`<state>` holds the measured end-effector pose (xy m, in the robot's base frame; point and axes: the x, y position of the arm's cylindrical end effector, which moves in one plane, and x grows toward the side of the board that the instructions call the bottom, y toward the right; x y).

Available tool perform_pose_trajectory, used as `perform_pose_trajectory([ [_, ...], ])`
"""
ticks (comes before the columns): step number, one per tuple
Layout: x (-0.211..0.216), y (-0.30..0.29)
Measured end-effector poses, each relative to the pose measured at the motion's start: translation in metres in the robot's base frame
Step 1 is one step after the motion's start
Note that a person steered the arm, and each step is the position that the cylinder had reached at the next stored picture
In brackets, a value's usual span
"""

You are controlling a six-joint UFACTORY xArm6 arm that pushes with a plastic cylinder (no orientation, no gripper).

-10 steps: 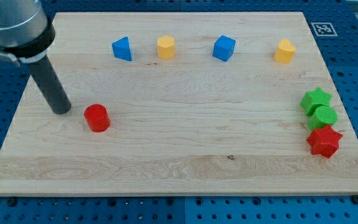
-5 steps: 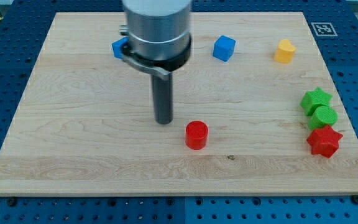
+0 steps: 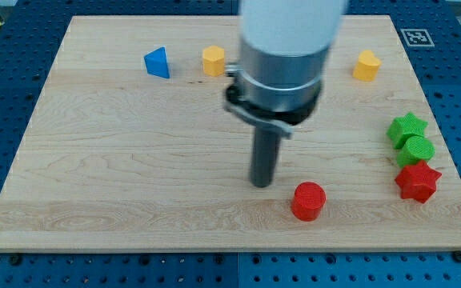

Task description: Move the red circle below the red star

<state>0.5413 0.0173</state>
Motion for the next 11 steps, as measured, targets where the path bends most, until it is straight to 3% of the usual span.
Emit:
perform_pose_trajectory([
  [1, 0.012, -0.007],
  [3, 0.012, 0.113],
  [5, 0.016, 0.048],
  [6, 0.038, 0.022],
  [7, 0.053, 0.038],
  [9, 0.053, 0.142],
  [11, 0.053, 0.16],
])
